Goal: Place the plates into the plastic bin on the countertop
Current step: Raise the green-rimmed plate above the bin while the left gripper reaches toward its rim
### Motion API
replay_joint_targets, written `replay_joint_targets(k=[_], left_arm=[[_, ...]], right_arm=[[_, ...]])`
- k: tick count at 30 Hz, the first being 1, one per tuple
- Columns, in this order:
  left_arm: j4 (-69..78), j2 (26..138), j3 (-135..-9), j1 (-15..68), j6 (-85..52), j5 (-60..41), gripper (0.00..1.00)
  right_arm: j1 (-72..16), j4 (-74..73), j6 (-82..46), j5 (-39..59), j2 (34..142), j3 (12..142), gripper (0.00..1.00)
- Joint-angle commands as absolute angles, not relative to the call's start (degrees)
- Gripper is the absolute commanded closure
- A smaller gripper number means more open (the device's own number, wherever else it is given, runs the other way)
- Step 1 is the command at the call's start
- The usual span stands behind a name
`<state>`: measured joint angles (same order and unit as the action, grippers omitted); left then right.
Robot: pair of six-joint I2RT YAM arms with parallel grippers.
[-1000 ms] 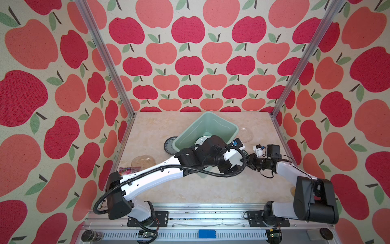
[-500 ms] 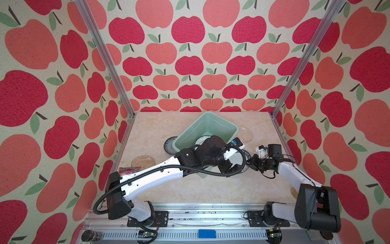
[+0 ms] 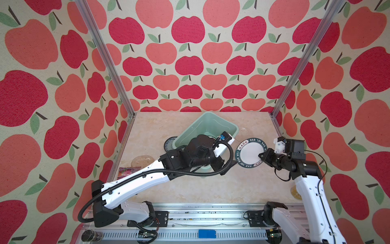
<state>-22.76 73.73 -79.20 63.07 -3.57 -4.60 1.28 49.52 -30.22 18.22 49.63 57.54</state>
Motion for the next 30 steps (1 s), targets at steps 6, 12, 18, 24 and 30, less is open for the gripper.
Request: replay_joint_targets(k=[6,12,18,24,30], left_arm=[[-32.0,65.1,-82.1,53.2,-16.2,-8.2,0.01],[-31.0,60.7,-80.9,39.3,-30.3,-24.2,0.01],[-24.6,59.7,-77.7,29.1,-38.9,-40.0,0.01],[-14.3,60.0,-73.3,25.5,-48.7,-45.5,0.0],[-9.9,61.3,-71.1,25.5,-51.6,-46.8,0.04]], right_arm=[[-0.2,44.8,-32.0,31.3,50.1,73.2,1.0],[-1.9,30.2,-42.2,39.5,49.2,74.7,1.0],[-6.9,20.0,-50.3,39.7,49.3,71.6,1.0],[-16.5,13.5,-55.2,33.8,49.9,69.0,1.0],[-27.5,11.5,-56.0,27.4,53.0,68.7,1.0]])
